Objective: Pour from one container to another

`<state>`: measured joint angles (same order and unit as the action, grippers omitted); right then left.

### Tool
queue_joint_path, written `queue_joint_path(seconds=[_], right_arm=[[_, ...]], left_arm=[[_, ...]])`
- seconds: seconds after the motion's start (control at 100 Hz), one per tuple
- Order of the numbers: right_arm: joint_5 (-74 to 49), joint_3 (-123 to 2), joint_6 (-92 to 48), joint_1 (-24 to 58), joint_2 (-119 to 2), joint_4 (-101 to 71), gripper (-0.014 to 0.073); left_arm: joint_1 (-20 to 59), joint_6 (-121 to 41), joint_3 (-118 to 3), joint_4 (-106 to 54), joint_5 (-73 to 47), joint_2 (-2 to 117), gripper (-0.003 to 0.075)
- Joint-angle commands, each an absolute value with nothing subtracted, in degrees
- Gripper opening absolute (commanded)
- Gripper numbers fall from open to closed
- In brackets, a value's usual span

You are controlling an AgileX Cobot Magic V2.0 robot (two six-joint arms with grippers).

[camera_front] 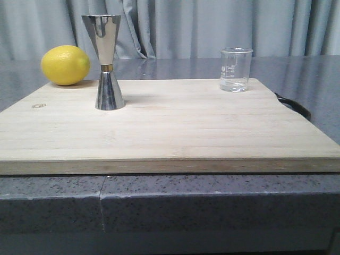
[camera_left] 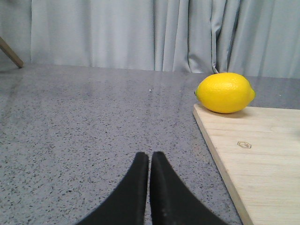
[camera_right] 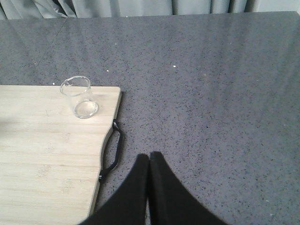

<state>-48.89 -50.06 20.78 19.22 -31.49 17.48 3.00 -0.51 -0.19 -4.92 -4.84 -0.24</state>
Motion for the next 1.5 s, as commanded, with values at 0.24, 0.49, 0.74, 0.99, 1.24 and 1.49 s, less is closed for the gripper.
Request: queue_joint_path(seconds=[0.24,0.49,0.74,0.99,1.24,1.49], right_arm=[[-45.04,-51.89,20.67,19.35,-31.59,19.16,-0.005],[-45.04,-51.89,20.67,19.35,-31.59,19.16,-0.005],[-45.04,-51.89,20.67,19.35,-31.59,19.16,-0.005],[-38.32,-46.46,21.15,14.89,-27.4,18.61,-0.005],[-11.81,-23.61,21.15,-1.07,-12.63,9.1,-0.005],[0.33,-2.69,21.15,-2.83,-1.91,8.82,-0.005]], left_arm=[[3.5,-0.67,0.57,-4.85,0.5,-1.79,-0.0019],[3.5,-0.67,0.57,-4.85,0.5,-1.79,-0.0019],[3.5,-0.67,0.57,-4.85,0.5,-1.79,-0.0019],[3.5,-0.67,0.57,-4.85,0.5,-1.79,-0.0019],[3.5,-0.67,0.57,-4.85,0.5,-1.79,-0.0019],[3.5,-0.67,0.57,-4.85,0.5,-1.79,-0.0019]])
